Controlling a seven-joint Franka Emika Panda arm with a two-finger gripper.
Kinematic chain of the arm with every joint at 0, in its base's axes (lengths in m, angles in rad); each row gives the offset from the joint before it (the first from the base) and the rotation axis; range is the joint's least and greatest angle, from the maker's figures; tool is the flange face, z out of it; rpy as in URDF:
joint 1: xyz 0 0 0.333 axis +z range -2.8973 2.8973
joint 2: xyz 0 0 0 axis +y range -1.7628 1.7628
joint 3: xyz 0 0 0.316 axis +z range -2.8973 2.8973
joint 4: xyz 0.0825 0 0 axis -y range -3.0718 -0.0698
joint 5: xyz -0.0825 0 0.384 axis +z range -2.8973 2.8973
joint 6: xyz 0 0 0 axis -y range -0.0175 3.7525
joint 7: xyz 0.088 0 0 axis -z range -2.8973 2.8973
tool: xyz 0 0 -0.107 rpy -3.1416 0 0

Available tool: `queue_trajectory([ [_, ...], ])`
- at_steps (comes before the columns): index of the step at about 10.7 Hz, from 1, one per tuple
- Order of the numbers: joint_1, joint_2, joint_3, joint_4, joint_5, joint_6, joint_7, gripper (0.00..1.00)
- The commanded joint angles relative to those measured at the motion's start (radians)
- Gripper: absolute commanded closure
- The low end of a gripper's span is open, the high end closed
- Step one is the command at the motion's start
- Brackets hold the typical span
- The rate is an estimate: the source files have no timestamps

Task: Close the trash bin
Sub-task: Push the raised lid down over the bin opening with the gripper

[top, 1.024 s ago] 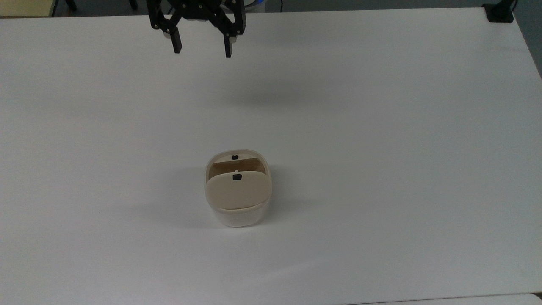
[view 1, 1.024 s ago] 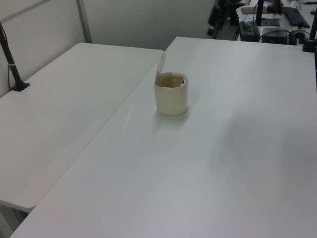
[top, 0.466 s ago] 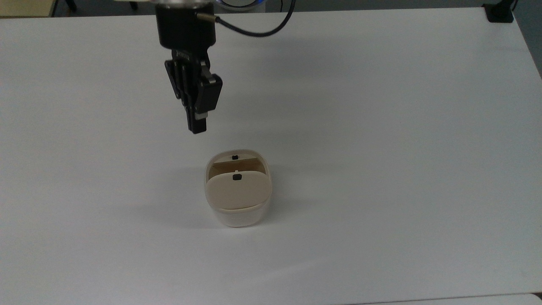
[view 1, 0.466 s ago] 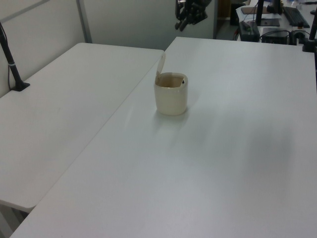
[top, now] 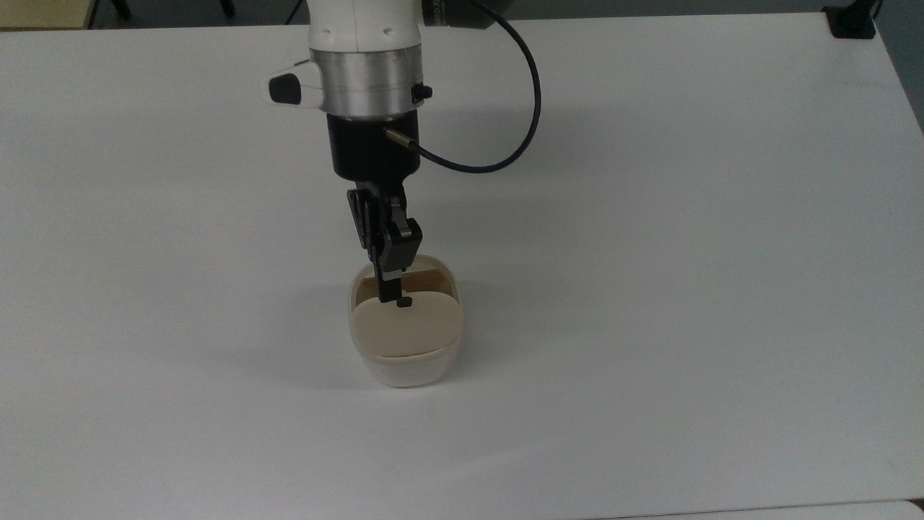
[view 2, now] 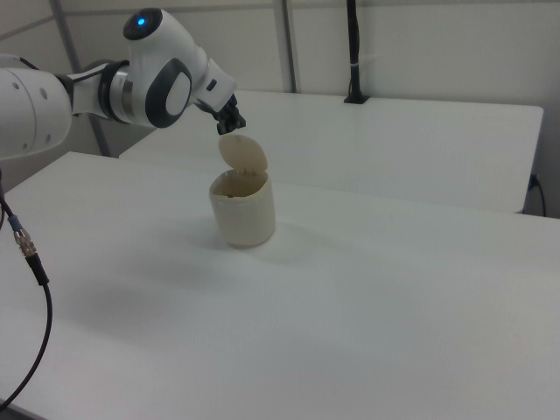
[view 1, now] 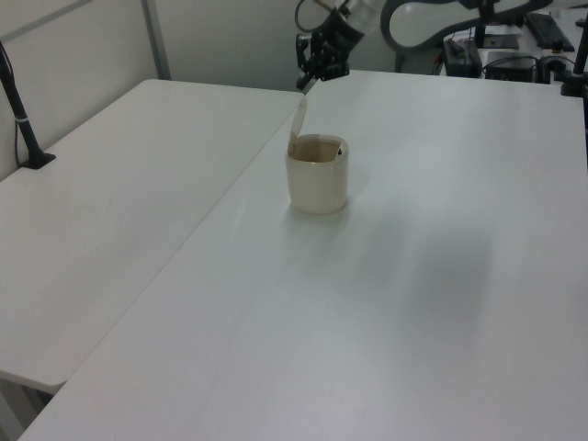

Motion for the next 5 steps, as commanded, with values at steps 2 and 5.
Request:
queue_trajectory([
  [2,0.029,0.035,-0.009,0.015,-0.005,0.027,0.017,1.0],
  [5,0.021,0.032,-0.009,0.013,-0.028,0.024,0.018,1.0],
])
